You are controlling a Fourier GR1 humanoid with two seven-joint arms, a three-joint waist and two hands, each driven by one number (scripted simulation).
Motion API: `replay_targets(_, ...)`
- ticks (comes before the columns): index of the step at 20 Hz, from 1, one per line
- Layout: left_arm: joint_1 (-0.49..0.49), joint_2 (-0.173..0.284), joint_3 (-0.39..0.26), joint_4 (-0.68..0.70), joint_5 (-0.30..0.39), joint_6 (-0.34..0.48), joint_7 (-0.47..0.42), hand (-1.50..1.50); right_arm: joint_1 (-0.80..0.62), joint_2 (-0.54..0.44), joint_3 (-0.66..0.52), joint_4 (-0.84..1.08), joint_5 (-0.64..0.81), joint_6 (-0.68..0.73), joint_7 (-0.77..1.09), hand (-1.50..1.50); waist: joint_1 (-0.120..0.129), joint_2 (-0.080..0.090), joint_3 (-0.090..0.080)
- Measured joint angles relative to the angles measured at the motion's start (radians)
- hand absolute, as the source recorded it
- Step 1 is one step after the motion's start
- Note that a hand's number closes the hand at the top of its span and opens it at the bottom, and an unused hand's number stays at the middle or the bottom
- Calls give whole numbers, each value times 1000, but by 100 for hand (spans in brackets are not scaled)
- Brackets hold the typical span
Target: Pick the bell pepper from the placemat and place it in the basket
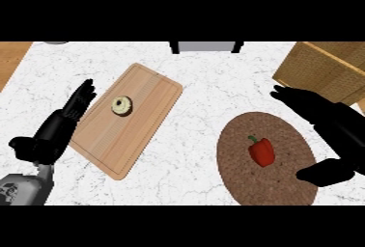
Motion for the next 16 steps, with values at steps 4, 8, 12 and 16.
replay_targets(4, -11, -15, -4, -8, -10, 5, 11, 0, -13, -91, -43, -97, -136, 187, 121, -150, 2, 4, 2)
replay_targets(8, 2, -23, 5, -20, -21, -2, 9, 0, 16, -160, -150, -179, -286, 313, 198, -150, 5, 6, 4)
replay_targets(12, 18, -41, 17, -30, -40, -17, 0, 0, 64, -166, -261, -202, -339, 390, 209, -150, 10, 8, 5)
replay_targets(16, 4, -51, 41, -44, -47, -42, 31, 0, 107, -109, -309, -222, -296, 425, 204, -150, 14, 10, 5)
